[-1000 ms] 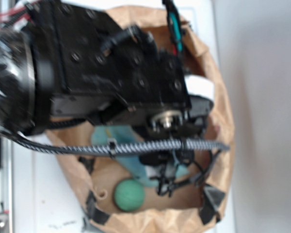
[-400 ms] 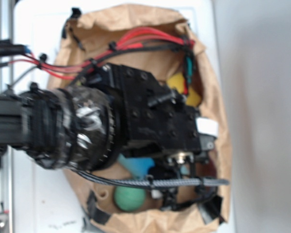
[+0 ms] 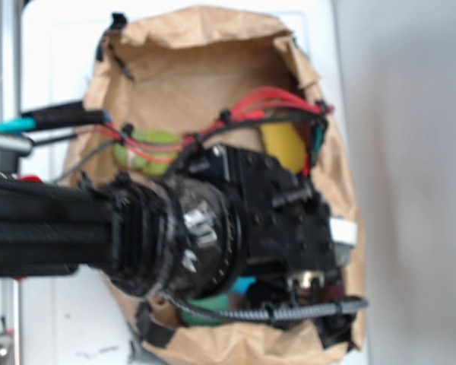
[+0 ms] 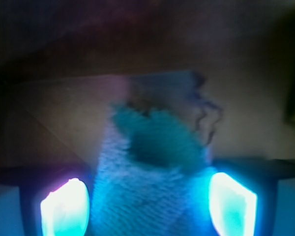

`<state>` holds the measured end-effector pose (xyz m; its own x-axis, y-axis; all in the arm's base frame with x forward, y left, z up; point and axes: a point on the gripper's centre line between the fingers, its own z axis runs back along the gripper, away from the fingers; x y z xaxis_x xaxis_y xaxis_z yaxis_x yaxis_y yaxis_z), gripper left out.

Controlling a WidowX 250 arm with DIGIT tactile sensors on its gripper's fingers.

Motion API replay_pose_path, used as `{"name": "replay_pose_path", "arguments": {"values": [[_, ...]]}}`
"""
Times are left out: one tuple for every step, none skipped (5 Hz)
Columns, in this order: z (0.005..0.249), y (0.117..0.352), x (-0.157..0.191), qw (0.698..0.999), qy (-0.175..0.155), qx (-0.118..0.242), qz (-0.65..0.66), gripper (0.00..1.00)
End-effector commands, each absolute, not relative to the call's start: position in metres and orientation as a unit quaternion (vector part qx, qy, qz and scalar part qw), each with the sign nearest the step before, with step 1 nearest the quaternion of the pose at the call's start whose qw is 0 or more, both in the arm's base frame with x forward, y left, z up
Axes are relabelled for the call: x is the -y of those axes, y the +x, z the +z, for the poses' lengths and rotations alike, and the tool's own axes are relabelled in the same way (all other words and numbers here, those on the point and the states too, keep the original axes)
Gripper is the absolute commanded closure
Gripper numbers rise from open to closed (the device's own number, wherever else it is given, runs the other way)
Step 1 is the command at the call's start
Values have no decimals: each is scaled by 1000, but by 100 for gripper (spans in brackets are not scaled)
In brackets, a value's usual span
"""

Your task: Grab the blue cloth.

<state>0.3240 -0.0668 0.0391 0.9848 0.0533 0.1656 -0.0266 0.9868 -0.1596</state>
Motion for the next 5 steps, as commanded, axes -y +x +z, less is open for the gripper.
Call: {"name": "replay_pose_path", "arguments": {"values": [[58,334,81,989,-96,108,-3,0],[47,338,74,991,-90,97,10,100],[51,339,72,991,-79,104,2,100],[65,335,65,990,-88,113,-4,100],[83,328,59,988,-93,126,0,100]]}}
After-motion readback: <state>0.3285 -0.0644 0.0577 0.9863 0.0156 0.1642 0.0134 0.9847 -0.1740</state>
